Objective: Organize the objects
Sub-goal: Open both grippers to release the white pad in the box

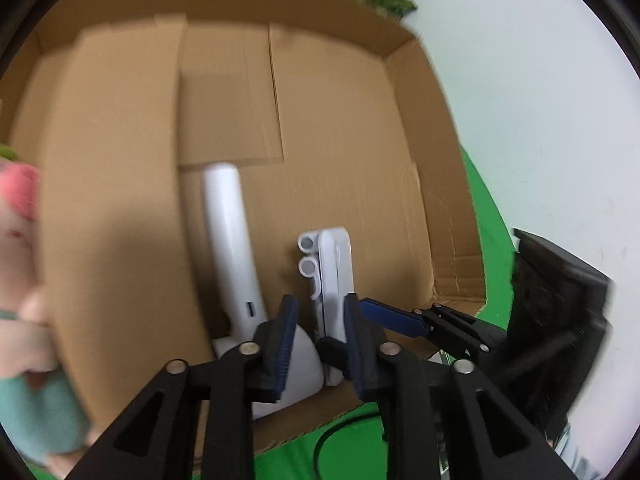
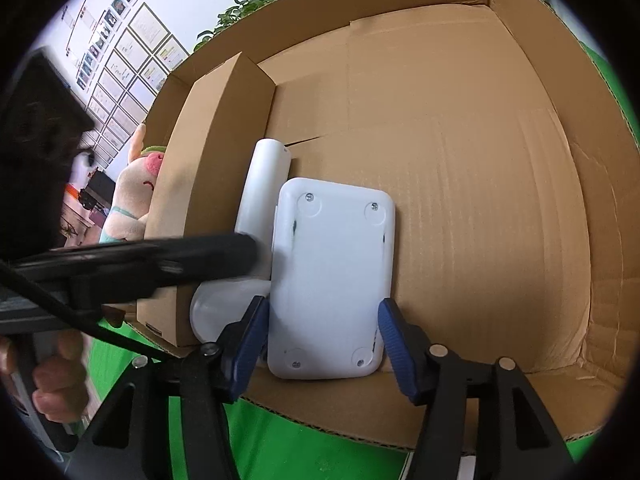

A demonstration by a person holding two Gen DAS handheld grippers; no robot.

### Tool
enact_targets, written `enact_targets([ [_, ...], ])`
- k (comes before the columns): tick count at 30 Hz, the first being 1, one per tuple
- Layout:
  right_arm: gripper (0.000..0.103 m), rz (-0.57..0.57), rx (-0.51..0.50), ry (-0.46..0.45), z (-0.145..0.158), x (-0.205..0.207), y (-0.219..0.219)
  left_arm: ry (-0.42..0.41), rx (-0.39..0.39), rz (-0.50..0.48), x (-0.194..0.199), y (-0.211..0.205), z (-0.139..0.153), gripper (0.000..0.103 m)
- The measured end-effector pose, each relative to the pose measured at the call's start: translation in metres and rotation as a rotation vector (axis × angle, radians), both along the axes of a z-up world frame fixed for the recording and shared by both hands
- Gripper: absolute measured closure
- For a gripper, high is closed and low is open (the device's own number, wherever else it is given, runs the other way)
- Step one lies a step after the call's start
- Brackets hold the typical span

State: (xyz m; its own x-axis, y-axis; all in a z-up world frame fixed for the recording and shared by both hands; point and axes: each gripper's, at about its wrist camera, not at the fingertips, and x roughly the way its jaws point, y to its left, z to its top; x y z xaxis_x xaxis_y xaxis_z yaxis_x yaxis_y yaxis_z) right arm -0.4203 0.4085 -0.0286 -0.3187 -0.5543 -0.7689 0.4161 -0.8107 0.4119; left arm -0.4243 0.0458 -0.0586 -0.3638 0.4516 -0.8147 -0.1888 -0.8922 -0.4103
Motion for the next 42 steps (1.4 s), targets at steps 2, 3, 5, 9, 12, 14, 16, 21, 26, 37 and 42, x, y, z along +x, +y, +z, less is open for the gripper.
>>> enact_targets([
  [2,0.046,0.001,0.001,0.001,0.002,-0.001,0.001,0.065,-0.003,0.011,0.014,-0.006,0.016,0.067],
  [3,0.046,-0.003,-0.003,0.007,0.004,-0.001,0.003,0.089,-0.01,0.019,0.02,-0.009,0.022,0.065],
  [5,0.046,-0.017,0.002,0.031,0.011,-0.001,0.006,0.147,-0.03,0.027,0.034,-0.013,0.035,0.062],
  [9,0.047,-0.033,0.01,0.072,0.021,-0.005,0.012,0.215,-0.094,0.057,0.056,-0.021,0.044,0.057],
  [12,0.064,-0.022,0.063,0.064,0.012,-0.007,0.001,0.254,-0.137,0.081,0.065,-0.034,0.048,0.057],
  [14,0.068,-0.023,0.117,0.084,0.006,-0.007,-0.005,0.291,-0.173,0.1,0.075,-0.038,0.051,0.056],
  [16,0.069,-0.028,0.141,0.091,0.003,-0.006,-0.008,0.331,-0.212,0.135,0.081,-0.047,0.052,0.051],
  [21,0.069,-0.034,0.169,0.111,0.003,0.0,-0.008,0.399,-0.274,0.191,0.092,-0.055,0.055,0.041],
  [26,0.026,-0.069,0.153,0.252,0.03,0.024,-0.004,0.515,-0.387,0.264,0.121,-0.054,0.062,0.023],
  [37,0.001,-0.204,0.245,0.516,0.057,0.086,0.004,0.566,-0.487,0.425,0.165,-0.046,0.071,0.001],
  [42,0.001,-0.215,0.234,0.555,0.069,0.098,0.001,0.56,-0.515,0.461,0.178,-0.039,0.071,0.001],
])
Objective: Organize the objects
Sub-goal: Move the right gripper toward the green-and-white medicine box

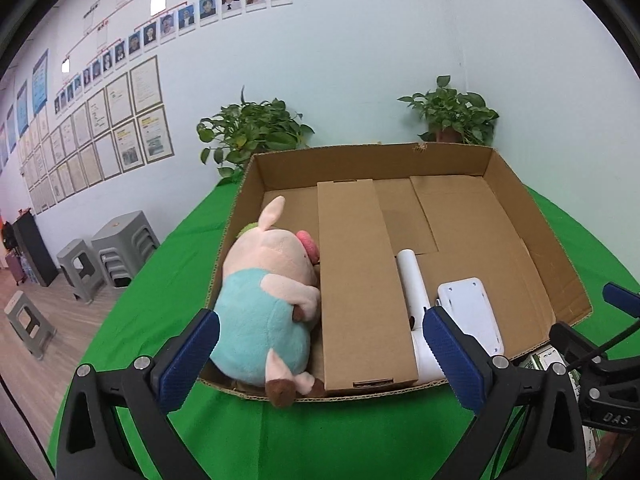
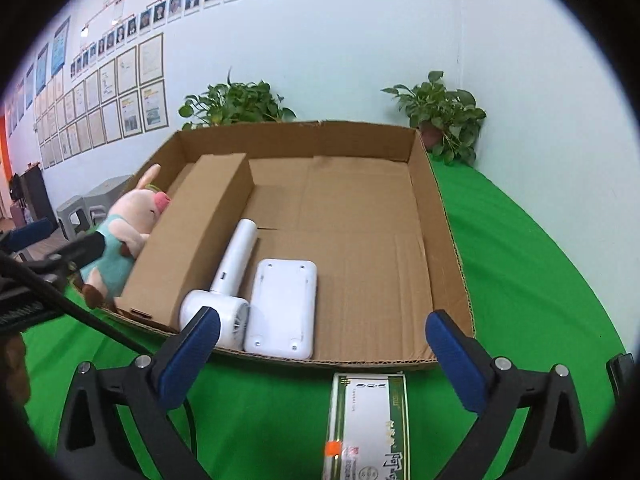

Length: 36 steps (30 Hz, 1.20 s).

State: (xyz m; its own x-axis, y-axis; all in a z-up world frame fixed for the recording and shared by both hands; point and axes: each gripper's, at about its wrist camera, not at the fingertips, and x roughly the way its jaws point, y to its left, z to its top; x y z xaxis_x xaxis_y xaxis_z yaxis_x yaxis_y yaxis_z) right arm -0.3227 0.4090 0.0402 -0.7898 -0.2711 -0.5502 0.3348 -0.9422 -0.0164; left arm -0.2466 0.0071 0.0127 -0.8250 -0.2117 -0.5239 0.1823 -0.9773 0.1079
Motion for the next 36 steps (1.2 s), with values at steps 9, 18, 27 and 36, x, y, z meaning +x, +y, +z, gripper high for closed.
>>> enact_targets([
  [9,0.001,0.003,-0.022,0.069,0.011,0.019,0.0,0.009,-0.031,0.035,0.014,0.006,0.007,0.001],
  [18,0.092,-0.037,-0.035,0.034,0.006,0.016,0.007,0.001,0.006,-0.015,0.022,0.008,0.008,0.08],
  [27,0.004,-0.03,-0.027,0.052,0.008,0.021,0.011,0.045,0.032,0.02,0.028,0.002,0.009,0.0],
  [36,0.001,-0.017,-0.015,0.064,0.011,0.028,0.013,0.038,0.051,0.039,0.035,-0.001,0.01,0.001],
])
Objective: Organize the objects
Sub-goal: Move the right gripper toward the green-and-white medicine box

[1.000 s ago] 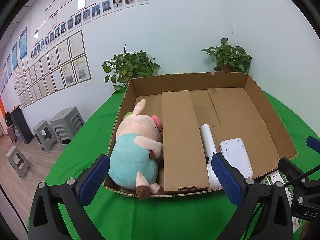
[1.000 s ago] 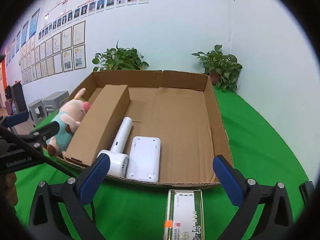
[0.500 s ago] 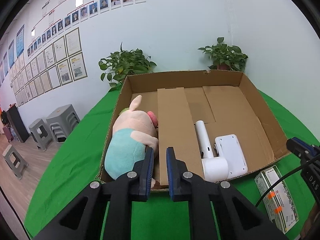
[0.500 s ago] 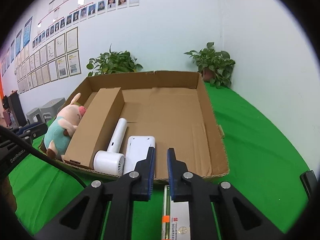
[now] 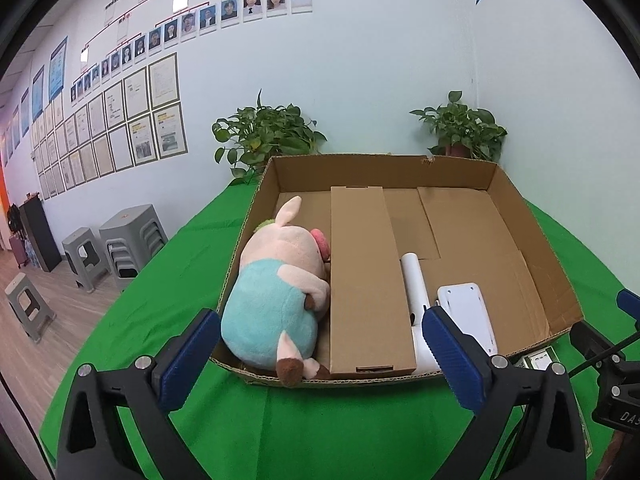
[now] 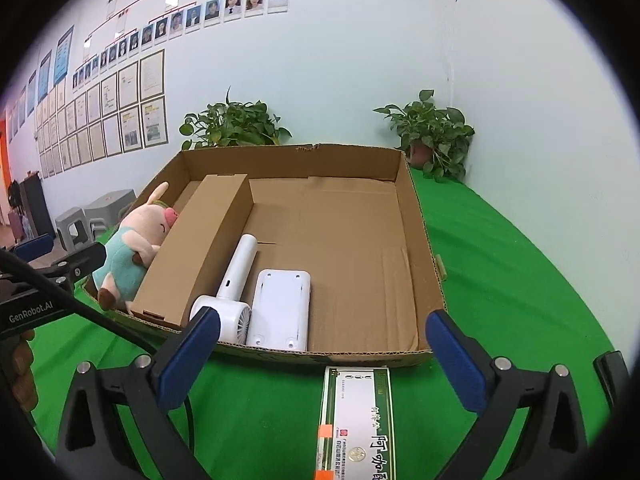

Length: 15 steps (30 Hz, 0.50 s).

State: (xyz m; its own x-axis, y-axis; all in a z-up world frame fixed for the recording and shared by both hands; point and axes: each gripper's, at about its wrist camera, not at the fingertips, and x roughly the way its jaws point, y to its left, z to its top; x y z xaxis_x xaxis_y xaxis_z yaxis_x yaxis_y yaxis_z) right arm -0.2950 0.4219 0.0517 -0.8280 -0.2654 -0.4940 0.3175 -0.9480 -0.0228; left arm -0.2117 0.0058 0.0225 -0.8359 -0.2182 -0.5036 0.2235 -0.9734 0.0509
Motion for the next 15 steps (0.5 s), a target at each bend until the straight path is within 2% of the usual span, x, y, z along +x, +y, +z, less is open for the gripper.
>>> enact_targets([
  [9,0.001,0.079,-0.029,-0.019,-0.012,0.011,0.017,-0.048,0.051,-0.069,-0.001,0.001,-0.011,0.001],
  [11,0.001,0.101,-0.017,-0.059,-0.023,0.013,0.024,-0.074,0.064,-0.09,-0.004,0.002,-0.018,0.001],
  [15,0.001,0.097,0.005,-0.207,-0.056,0.013,0.045,-0.135,0.118,-0.143,-0.013,0.002,-0.036,0.001],
])
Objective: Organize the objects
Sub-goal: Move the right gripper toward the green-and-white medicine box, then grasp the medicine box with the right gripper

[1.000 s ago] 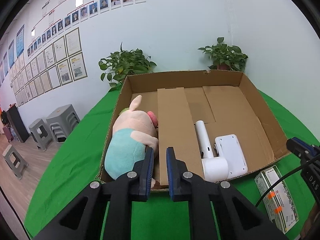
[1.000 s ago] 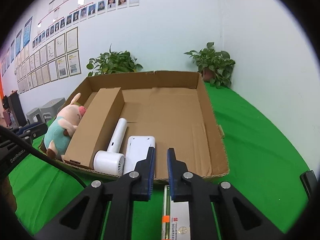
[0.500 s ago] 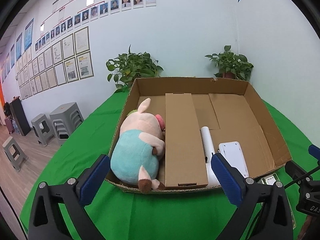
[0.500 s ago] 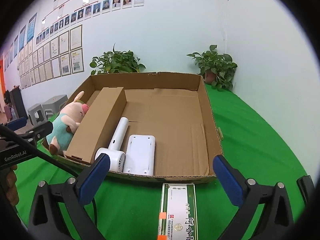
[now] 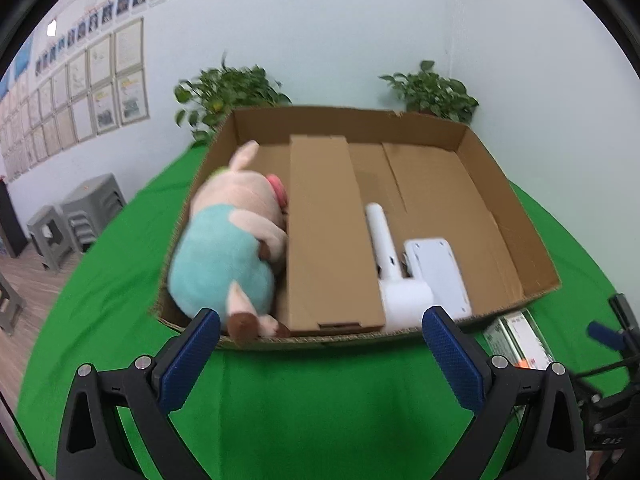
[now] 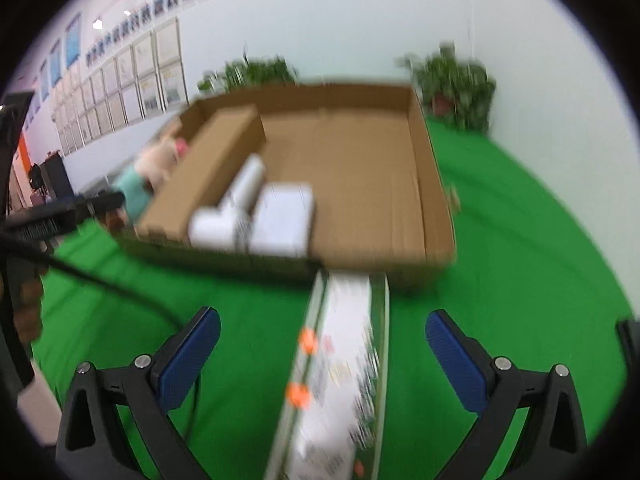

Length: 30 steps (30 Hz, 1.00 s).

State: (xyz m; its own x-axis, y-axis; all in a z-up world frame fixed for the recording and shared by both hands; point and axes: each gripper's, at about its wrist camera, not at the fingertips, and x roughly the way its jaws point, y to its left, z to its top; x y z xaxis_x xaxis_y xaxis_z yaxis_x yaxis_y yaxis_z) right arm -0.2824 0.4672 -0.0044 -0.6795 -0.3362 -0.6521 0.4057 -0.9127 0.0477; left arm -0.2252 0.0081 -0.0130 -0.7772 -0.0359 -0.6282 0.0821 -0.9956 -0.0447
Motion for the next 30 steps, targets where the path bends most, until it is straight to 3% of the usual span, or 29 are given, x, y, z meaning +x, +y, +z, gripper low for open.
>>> enact_targets([
  [5,0.001,0.053,0.038,-0.095,-0.024,0.013,0.01,-0.084,0.119,-0.125,-0.015,0.008,-0.022,0.001],
  [9,0.001,0.088,0.099,-0.113,-0.035,0.024,-0.003,-0.161,0.198,-0.208,-0.03,0.022,-0.039,0.001],
  [15,0.002,0.089,0.165,-0.112,-0.04,0.029,-0.002,-0.214,0.278,-0.303,-0.039,0.04,-0.05,0.006],
  [16,0.004,0.082,0.167,-0.122,-0.042,0.027,0.0,-0.218,0.284,-0.312,-0.039,0.042,-0.05,0.007],
  [17,0.011,0.073,0.165,-0.137,-0.044,0.026,0.003,-0.225,0.294,-0.329,-0.04,0.045,-0.051,0.007],
  [18,0.025,0.068,0.164,-0.149,-0.046,0.024,0.004,-0.227,0.302,-0.34,-0.041,0.047,-0.052,0.007],
  [20,0.038,0.056,0.178,-0.181,-0.052,0.022,0.004,-0.231,0.322,-0.364,-0.044,0.053,-0.054,0.007],
  [23,0.039,0.054,0.187,-0.185,-0.057,0.024,0.003,-0.241,0.33,-0.381,-0.049,0.058,-0.055,0.015],
  [30,0.04,0.12,0.115,-0.209,-0.059,0.039,-0.003,-0.286,0.407,-0.452,-0.055,0.069,-0.062,0.016],
])
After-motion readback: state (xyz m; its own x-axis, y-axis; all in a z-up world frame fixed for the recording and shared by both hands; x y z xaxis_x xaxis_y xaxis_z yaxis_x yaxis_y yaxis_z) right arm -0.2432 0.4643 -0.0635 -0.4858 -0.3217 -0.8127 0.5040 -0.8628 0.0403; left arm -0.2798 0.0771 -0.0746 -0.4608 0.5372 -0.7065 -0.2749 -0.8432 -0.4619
